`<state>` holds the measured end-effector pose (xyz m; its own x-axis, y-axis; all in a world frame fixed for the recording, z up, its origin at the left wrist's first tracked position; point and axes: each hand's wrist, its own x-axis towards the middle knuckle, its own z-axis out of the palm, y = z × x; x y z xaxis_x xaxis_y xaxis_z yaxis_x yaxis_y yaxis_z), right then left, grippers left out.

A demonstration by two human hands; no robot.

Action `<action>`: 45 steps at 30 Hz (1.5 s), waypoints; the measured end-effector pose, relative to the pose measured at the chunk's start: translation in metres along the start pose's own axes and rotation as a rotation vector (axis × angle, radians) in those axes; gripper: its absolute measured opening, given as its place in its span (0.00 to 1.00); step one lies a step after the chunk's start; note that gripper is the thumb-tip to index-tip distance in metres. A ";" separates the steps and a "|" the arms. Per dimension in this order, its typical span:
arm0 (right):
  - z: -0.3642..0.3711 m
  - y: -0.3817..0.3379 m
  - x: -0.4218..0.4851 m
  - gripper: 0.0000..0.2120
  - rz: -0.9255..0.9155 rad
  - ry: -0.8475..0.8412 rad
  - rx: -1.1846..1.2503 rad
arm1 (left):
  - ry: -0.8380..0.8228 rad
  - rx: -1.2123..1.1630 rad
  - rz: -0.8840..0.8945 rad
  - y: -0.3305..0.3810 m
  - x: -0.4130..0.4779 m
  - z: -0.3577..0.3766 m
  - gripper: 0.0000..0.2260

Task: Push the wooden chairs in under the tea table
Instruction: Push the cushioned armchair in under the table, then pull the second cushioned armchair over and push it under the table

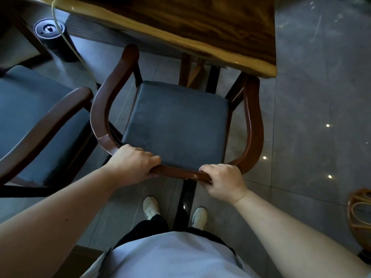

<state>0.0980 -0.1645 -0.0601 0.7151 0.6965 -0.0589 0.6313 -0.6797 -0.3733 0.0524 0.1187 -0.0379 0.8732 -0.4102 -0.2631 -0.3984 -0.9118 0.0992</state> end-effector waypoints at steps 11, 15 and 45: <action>-0.001 -0.017 0.021 0.12 0.019 -0.070 -0.021 | 0.030 -0.001 -0.061 -0.025 0.000 -0.005 0.13; -0.002 -0.015 0.022 0.12 0.015 -0.103 -0.012 | 0.012 -0.060 -0.167 -0.015 0.001 -0.008 0.13; -0.013 -0.204 0.192 0.35 -0.678 -0.244 -0.087 | 0.485 -0.160 -1.178 -0.044 -0.242 -0.026 0.22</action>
<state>0.1109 0.1046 0.0171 0.0773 0.9958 -0.0492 0.9411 -0.0892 -0.3263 -0.1339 0.2578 0.0458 0.6995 0.7075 0.1008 0.6888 -0.7051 0.1686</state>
